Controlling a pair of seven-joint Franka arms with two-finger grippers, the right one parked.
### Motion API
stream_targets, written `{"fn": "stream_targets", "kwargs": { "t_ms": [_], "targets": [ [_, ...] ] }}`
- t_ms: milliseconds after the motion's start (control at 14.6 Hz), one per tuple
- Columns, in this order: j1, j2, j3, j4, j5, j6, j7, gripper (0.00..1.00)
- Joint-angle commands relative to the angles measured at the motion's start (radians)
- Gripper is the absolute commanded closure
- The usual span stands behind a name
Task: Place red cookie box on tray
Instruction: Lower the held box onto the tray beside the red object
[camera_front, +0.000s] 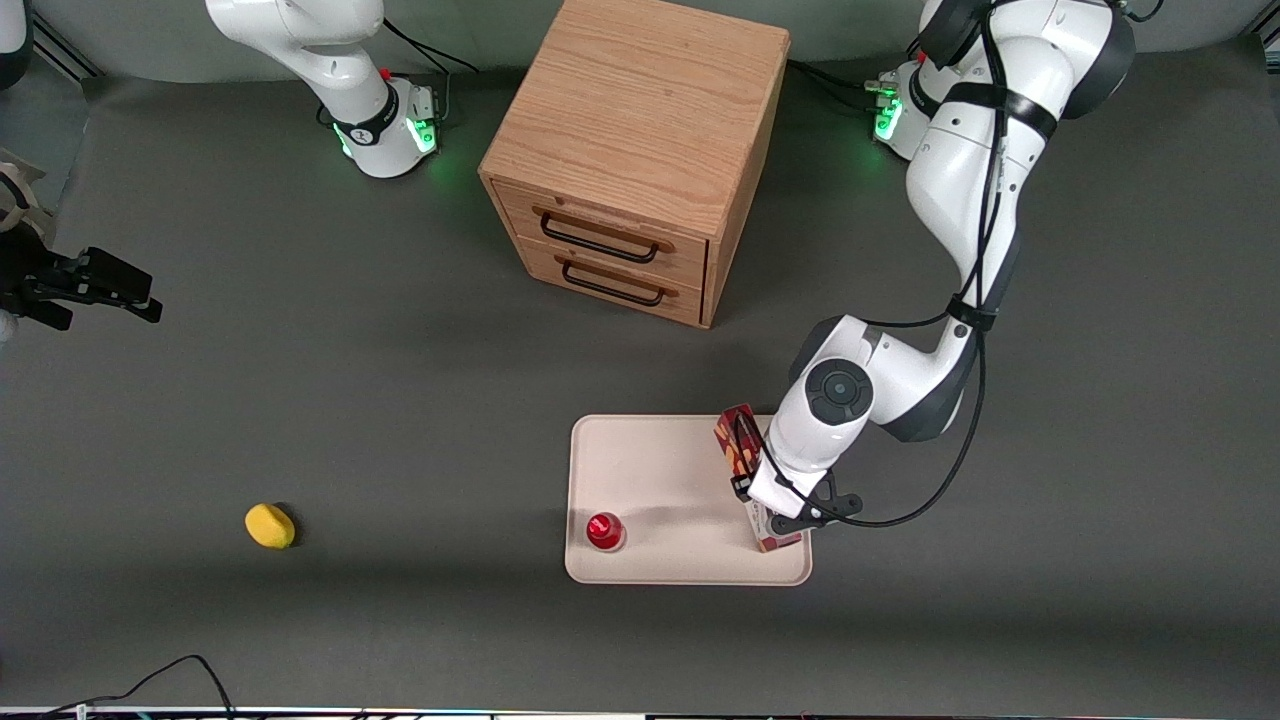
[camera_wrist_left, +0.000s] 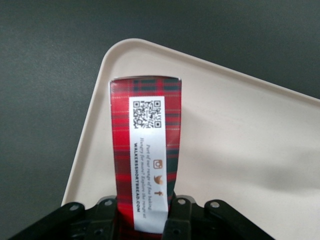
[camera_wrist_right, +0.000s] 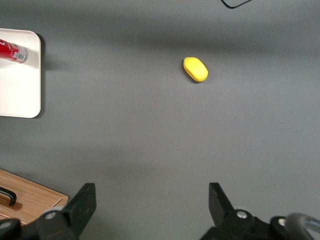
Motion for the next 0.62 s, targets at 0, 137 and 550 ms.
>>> {"fn": "stream_targets", "kwargs": {
  "t_ms": [0,137,550],
  "targets": [
    [-0.002,0.008,0.009,0.012,0.025,0.003,-0.011,1.0],
    [-0.001,0.01,0.009,0.031,0.022,-0.025,-0.007,1.0],
    [0.003,0.016,0.01,0.043,0.017,-0.043,-0.007,1.0]
  ]
}}
